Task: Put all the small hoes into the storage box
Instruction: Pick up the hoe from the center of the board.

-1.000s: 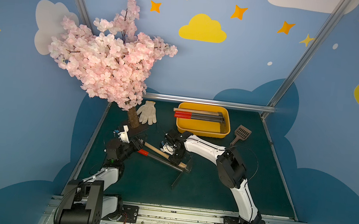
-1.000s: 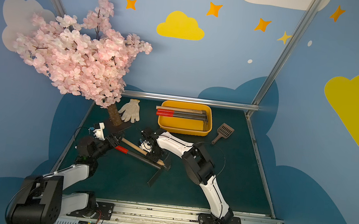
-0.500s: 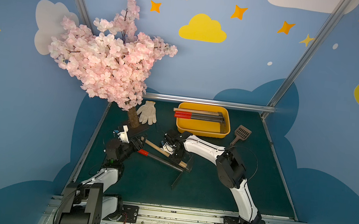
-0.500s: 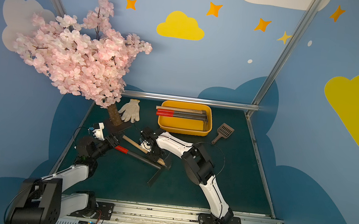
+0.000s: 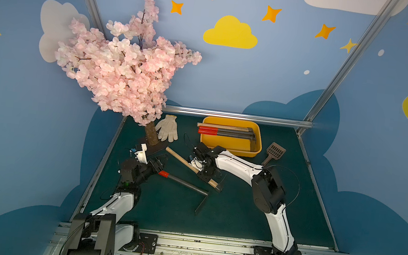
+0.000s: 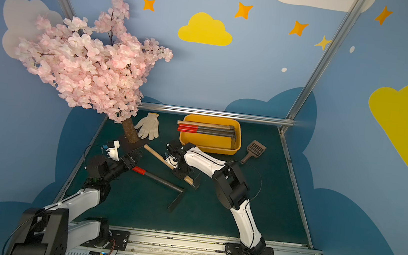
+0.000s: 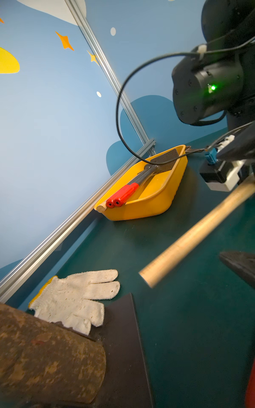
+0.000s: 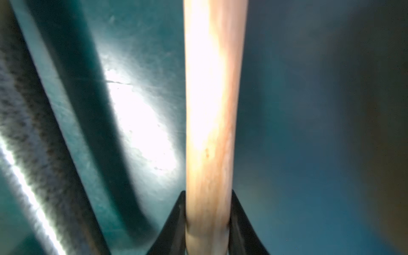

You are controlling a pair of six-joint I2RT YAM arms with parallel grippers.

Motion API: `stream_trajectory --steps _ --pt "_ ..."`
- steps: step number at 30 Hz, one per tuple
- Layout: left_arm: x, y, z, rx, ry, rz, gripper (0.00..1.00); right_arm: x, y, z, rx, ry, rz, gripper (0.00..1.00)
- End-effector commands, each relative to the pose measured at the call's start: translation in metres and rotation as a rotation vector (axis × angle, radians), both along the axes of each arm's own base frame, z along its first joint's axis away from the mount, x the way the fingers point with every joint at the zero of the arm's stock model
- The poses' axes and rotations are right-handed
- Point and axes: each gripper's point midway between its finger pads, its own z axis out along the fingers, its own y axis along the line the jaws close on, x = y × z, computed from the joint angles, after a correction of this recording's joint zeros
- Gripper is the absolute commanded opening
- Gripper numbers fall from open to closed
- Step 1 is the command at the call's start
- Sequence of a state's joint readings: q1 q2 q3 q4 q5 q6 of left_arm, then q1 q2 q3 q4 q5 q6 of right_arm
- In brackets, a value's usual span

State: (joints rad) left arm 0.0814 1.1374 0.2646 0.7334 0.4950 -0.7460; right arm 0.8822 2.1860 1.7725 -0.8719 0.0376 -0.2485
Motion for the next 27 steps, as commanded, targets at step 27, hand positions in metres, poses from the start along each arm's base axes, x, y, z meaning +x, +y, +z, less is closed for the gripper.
stream_trajectory --steps 27 --pt "0.048 -0.054 0.039 -0.207 -0.194 -0.192 0.67 -0.013 0.026 0.065 0.178 -0.050 0.055 0.00"
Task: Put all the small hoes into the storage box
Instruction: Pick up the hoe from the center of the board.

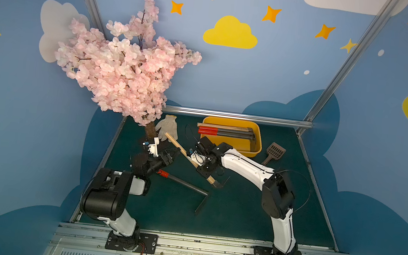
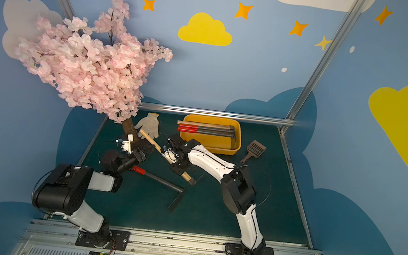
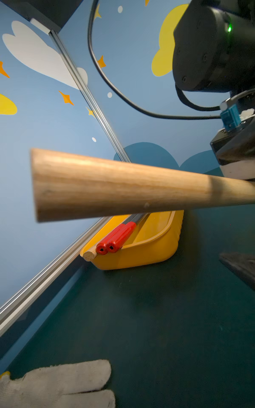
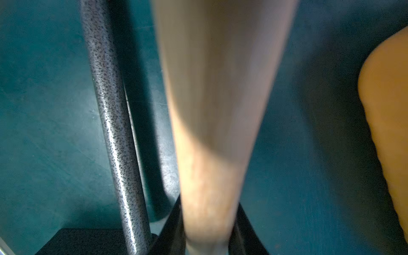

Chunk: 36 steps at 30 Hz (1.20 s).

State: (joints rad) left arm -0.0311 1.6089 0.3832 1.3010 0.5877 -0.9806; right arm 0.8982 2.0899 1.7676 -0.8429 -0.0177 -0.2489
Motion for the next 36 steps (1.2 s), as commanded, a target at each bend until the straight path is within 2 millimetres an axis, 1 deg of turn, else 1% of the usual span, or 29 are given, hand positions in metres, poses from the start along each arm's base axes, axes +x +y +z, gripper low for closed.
stream_trajectory --steps 1,8,11,14,18,20,21,22,23,26,28,32,36 --pt "0.006 -0.004 0.030 -0.016 -0.114 0.001 0.67 -0.008 0.009 0.021 0.051 -0.018 0.032 0.00" --pt "0.011 -0.007 0.040 -0.017 -0.140 -0.004 0.64 -0.017 0.012 0.014 0.026 -0.005 0.062 0.00" --pt "0.011 -0.008 0.039 -0.018 -0.140 -0.008 0.58 -0.017 0.013 0.015 0.027 -0.007 0.064 0.00" --pt "0.009 -0.008 0.038 -0.019 -0.136 -0.006 0.45 -0.016 0.014 0.017 0.031 -0.017 0.062 0.00" --pt "0.008 -0.008 0.036 -0.020 -0.129 -0.005 0.27 -0.013 0.012 0.015 0.019 -0.025 0.051 0.00" --pt "0.008 -0.007 0.035 -0.022 -0.126 -0.004 0.16 -0.012 0.011 0.012 0.011 -0.026 0.044 0.00" --pt "0.007 -0.007 0.035 -0.023 -0.125 -0.003 0.08 -0.011 0.011 0.010 0.004 -0.029 0.039 0.00" --pt "0.008 -0.007 0.035 -0.024 -0.124 -0.001 0.03 -0.009 0.010 0.010 -0.002 -0.036 0.031 0.00" --pt "0.007 -0.006 0.035 -0.023 -0.126 0.001 0.03 -0.005 0.008 0.008 -0.013 -0.049 0.017 0.00" --pt "0.007 -0.006 0.034 -0.025 -0.121 0.009 0.03 0.019 -0.006 0.007 -0.090 -0.156 -0.066 0.00" --pt "0.006 -0.005 0.033 -0.025 -0.117 0.020 0.03 0.029 -0.014 0.010 -0.102 -0.180 -0.112 0.07" --pt "0.006 -0.003 0.029 -0.022 -0.109 0.041 0.03 0.039 -0.018 0.023 -0.040 -0.192 -0.177 0.24" --pt "0.006 -0.002 0.026 -0.022 -0.100 0.055 0.03 0.045 -0.021 0.037 0.016 -0.213 -0.216 0.33"
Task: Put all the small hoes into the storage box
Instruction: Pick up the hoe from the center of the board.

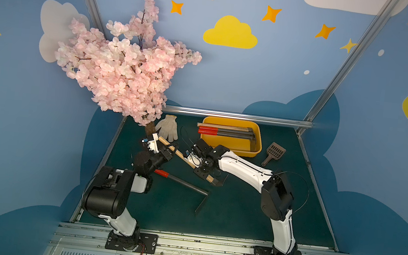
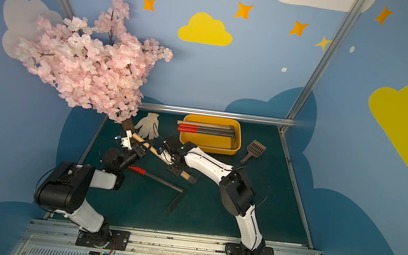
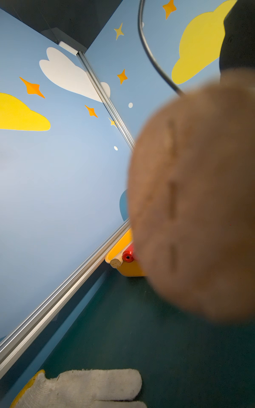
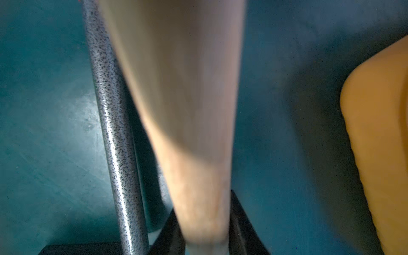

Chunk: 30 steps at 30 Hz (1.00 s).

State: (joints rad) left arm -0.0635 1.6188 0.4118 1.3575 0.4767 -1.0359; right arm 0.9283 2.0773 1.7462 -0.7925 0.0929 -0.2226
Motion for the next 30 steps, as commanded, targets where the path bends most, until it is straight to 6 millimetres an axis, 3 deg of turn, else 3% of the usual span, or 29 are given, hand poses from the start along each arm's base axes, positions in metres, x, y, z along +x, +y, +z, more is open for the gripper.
stream_trajectory --steps 1,8,14,17,22,27,30 --pt "-0.008 -0.005 0.007 0.031 -0.058 -0.018 0.03 0.039 -0.024 0.038 0.065 -0.126 -0.191 0.35" --pt "-0.005 -0.002 -0.002 0.024 -0.018 0.011 0.03 0.051 -0.040 0.075 0.195 -0.217 -0.273 0.44" --pt "-0.003 0.006 -0.014 0.036 0.049 0.092 0.03 0.058 -0.076 0.122 0.324 -0.376 -0.414 0.45" --pt "-0.004 0.011 -0.019 0.075 0.086 0.159 0.03 0.055 -0.099 0.131 0.350 -0.412 -0.515 0.46" --pt "-0.008 0.019 -0.015 0.173 0.123 0.271 0.03 0.029 -0.125 0.112 0.456 -0.363 -0.716 0.43" --pt "-0.010 0.020 -0.019 0.232 0.170 0.306 0.03 -0.002 -0.133 0.087 0.546 -0.329 -0.775 0.43" --pt "-0.010 0.022 -0.028 0.235 0.204 0.314 0.03 -0.011 -0.137 0.080 0.558 -0.331 -0.799 0.43"
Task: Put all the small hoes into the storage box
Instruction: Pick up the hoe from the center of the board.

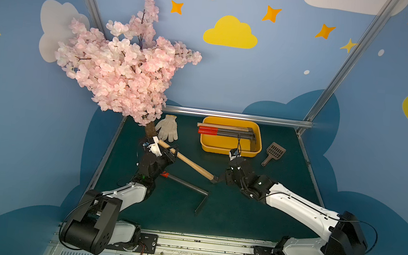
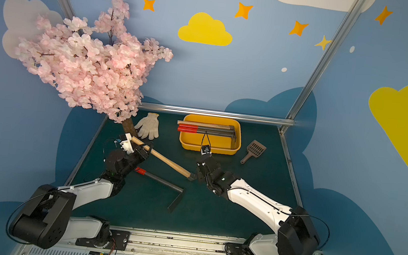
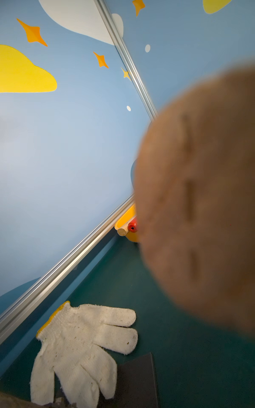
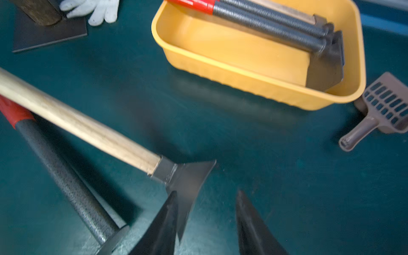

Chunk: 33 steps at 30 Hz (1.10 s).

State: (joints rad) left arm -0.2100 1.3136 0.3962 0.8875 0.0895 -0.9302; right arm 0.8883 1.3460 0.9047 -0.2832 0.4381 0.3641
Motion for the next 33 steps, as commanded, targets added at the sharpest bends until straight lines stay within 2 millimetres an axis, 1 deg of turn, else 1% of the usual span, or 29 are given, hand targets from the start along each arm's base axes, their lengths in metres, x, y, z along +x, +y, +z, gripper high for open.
stream_trajectory --steps 1,5,8,12,15,21,25,28,30,33 --pt "0.003 0.016 -0.030 0.104 0.097 0.077 0.03 0.002 0.003 0.018 0.135 -0.062 -0.078 0.43" --pt "0.004 0.017 -0.038 0.119 0.127 0.085 0.03 -0.005 0.005 0.005 0.168 -0.027 -0.070 0.44" --pt "0.005 0.017 -0.041 0.129 0.139 0.084 0.03 -0.006 0.005 -0.011 0.204 0.000 -0.108 0.45" --pt "0.006 0.017 -0.043 0.144 0.152 0.086 0.03 0.001 0.001 -0.027 0.220 0.009 -0.197 0.48" --pt "0.004 0.020 -0.047 0.162 0.171 0.099 0.03 0.006 0.005 -0.035 0.236 0.032 -0.191 0.51" --pt "0.004 0.020 -0.050 0.168 0.185 0.094 0.03 0.014 0.013 -0.049 0.251 0.074 -0.192 0.53" --pt "0.004 0.017 -0.055 0.169 0.197 0.082 0.03 0.028 0.016 -0.061 0.257 0.079 -0.207 0.53" --pt "0.003 0.017 -0.059 0.169 0.208 0.080 0.03 0.037 0.017 -0.066 0.272 0.082 -0.214 0.51" --pt "0.003 0.017 -0.059 0.169 0.205 0.081 0.03 0.042 0.020 -0.066 0.282 0.081 -0.214 0.49" --pt "0.002 0.016 -0.058 0.170 0.204 0.078 0.03 0.048 0.026 -0.066 0.297 0.081 -0.206 0.40"
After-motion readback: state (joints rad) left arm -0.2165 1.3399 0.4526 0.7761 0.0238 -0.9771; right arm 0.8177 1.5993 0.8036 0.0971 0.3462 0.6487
